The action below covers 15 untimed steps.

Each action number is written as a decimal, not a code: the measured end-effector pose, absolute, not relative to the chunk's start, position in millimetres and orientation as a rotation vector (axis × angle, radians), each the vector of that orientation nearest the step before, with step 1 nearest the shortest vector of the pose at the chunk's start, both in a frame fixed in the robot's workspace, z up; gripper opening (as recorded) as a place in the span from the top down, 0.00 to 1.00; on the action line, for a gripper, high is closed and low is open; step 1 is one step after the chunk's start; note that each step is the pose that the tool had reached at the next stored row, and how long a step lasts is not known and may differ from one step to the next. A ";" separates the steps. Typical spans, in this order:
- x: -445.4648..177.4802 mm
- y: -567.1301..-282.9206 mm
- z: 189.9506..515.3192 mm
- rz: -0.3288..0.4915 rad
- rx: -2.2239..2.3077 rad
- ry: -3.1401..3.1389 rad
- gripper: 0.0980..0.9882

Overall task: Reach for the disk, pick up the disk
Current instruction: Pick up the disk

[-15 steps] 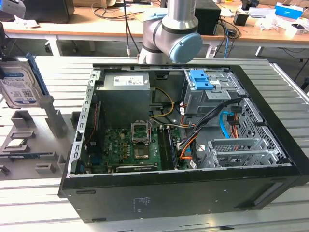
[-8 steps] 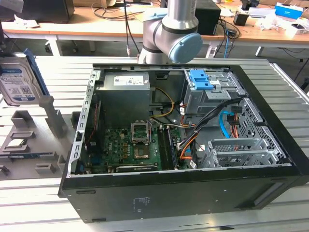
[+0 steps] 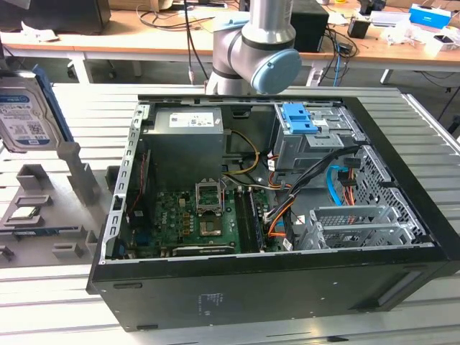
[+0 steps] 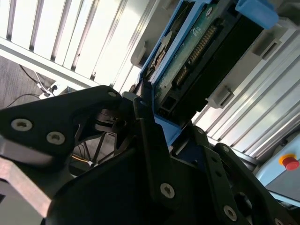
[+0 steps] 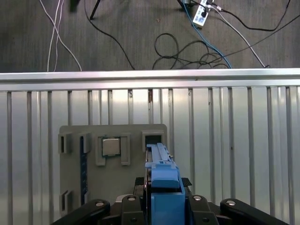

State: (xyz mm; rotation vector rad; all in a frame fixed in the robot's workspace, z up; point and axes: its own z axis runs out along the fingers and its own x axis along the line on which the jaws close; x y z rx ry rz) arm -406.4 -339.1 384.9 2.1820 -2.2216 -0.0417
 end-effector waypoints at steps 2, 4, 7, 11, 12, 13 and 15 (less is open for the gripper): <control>-406.3 -339.0 390.1 -0.042 2.182 -2.222 0.70; -406.1 -339.0 395.5 -0.042 2.182 -2.222 0.70; -405.9 -339.0 400.5 -0.042 2.182 -2.222 0.70; -405.7 -339.0 405.7 -0.042 2.182 -2.222 0.70; -405.6 -339.0 407.4 -0.042 2.182 -2.222 0.70; -405.5 -339.0 408.6 -0.042 2.182 -2.222 0.70; -405.4 -339.0 411.5 -0.042 2.182 -2.222 0.70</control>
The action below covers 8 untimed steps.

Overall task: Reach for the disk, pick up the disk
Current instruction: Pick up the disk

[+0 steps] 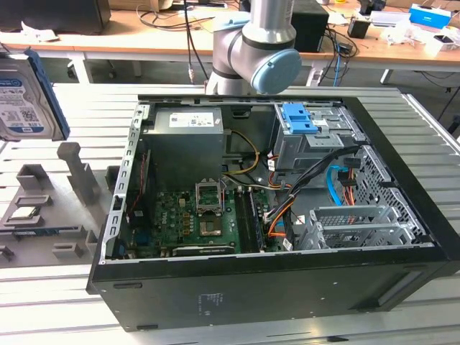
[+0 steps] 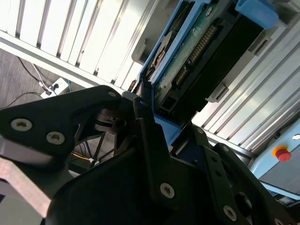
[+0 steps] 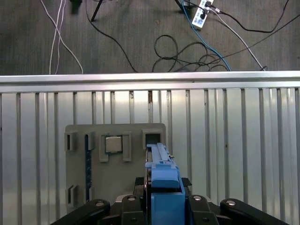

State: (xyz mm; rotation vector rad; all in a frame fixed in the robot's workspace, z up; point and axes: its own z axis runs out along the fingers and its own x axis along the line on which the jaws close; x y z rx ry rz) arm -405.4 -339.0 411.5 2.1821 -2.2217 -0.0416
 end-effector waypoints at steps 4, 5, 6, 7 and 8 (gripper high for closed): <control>-405.2 -338.9 416.4 -0.042 2.182 -2.222 0.70; -405.1 -338.9 417.4 -0.042 2.182 -2.222 0.70; -405.0 -338.9 418.6 -0.042 2.182 -2.222 0.70; -404.7 -338.9 421.9 -0.042 2.182 -2.222 0.70; -404.6 -338.9 423.5 -0.042 2.182 -2.222 0.70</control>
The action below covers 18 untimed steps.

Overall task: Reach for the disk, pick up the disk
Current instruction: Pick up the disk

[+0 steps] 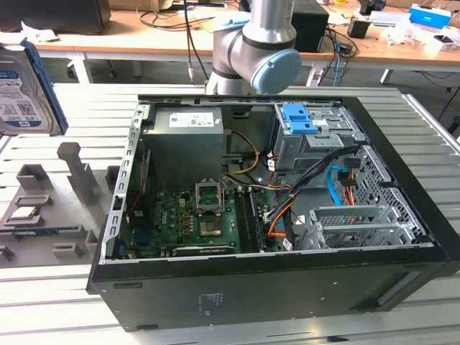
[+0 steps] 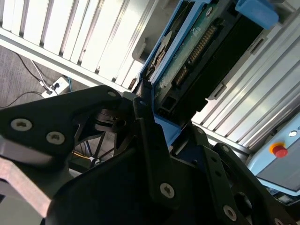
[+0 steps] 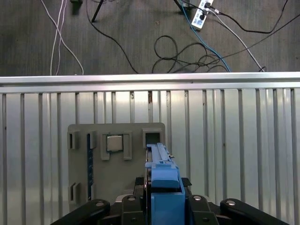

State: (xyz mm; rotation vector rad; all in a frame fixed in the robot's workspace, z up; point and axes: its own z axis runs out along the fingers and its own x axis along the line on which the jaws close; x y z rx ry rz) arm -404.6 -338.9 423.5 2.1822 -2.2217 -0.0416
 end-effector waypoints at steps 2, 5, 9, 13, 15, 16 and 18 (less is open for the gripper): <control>-404.5 -338.9 426.0 -0.042 2.182 -2.222 0.70; -404.2 -338.8 429.8 -0.042 2.182 -2.222 0.70; -403.7 -338.8 435.4 -0.042 2.182 -2.222 0.70; -403.1 -338.8 445.7 -0.042 2.182 -2.222 0.70; -403.0 -338.7 449.9 -0.042 2.182 -2.222 0.70; -402.9 -338.7 452.5 -0.042 2.182 -2.222 0.70; -402.8 -338.7 455.3 -0.042 2.182 -2.222 0.70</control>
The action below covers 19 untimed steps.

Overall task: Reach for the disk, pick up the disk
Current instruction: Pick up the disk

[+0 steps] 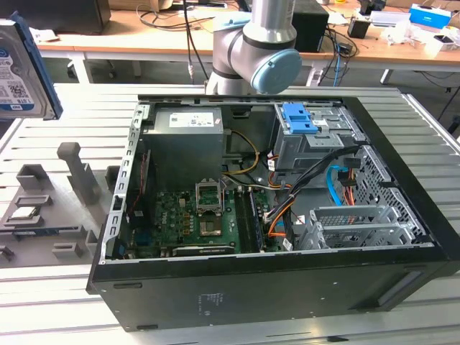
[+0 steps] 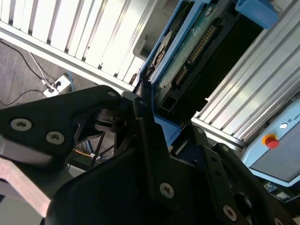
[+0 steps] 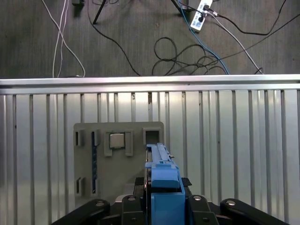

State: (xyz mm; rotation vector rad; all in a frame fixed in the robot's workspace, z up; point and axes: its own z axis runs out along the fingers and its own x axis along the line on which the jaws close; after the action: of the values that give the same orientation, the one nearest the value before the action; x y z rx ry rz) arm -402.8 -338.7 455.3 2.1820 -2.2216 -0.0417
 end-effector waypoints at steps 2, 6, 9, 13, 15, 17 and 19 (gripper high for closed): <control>-402.7 -338.7 460.4 -0.042 2.182 -2.222 0.70; -402.3 -338.6 472.4 -0.042 2.182 -2.222 0.70; -402.1 -338.4 481.7 -0.042 2.182 -2.222 0.70; -401.8 -338.3 490.9 -0.042 2.182 -2.222 0.70; -401.8 -338.3 495.6 -0.042 2.182 -2.222 0.70; -401.7 -338.3 498.7 -0.042 2.182 -2.222 0.70; -401.7 -338.3 499.2 -0.042 2.182 -2.222 0.70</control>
State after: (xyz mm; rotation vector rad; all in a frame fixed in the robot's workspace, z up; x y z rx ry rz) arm -401.7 -338.3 499.2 2.1821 -2.2217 -0.0416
